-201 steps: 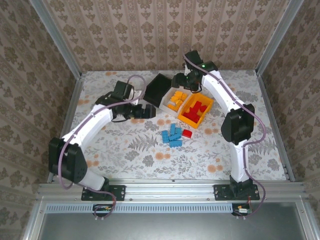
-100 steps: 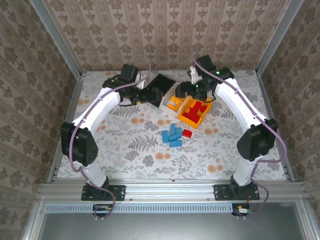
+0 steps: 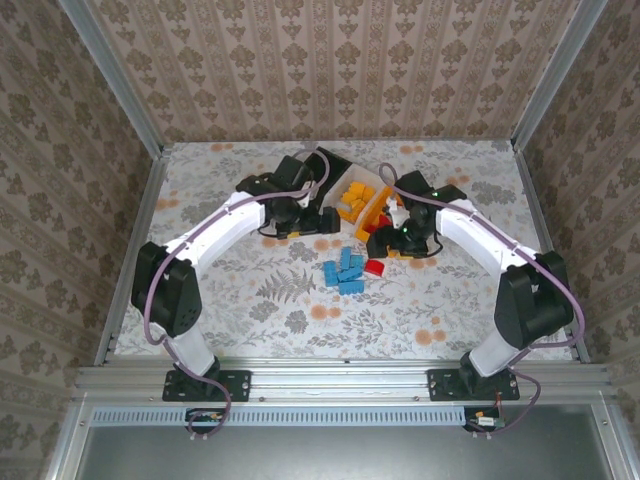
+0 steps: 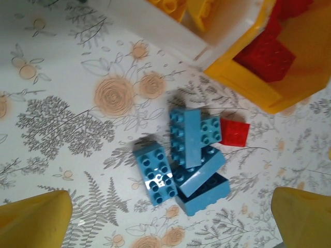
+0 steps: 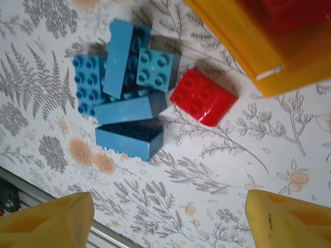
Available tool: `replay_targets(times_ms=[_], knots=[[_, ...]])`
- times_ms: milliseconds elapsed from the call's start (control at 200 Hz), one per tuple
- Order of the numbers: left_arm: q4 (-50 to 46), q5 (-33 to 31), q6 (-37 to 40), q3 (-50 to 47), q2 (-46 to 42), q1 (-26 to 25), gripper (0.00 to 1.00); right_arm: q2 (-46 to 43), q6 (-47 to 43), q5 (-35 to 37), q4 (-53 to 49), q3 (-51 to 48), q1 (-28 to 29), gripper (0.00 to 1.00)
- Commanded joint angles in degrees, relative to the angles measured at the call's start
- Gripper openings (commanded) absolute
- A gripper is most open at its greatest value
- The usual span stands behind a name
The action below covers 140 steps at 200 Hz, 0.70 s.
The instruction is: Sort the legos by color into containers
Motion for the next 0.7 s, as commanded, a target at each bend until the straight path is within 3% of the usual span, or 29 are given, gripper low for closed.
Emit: replay_targets(times_ms=[0, 305, 695], knots=[[1.2, -0.6, -1.2, -1.0, -0.7, 0.7, 1.00, 0.5, -3.0, 1.3, 2.7, -1.5, 0.9, 0.75], [4.1, 1.8, -2.4, -4.3, -0.6, 2.1, 1.00, 6.6, -9.5, 5.3, 9.2, -2.6, 4.8, 0.73], [2.1, 2.6, -1.2, -5.5, -2.6, 4.3, 1.00, 17.0, -9.7, 7.9, 10.1, 3.4, 4.5, 0.73]])
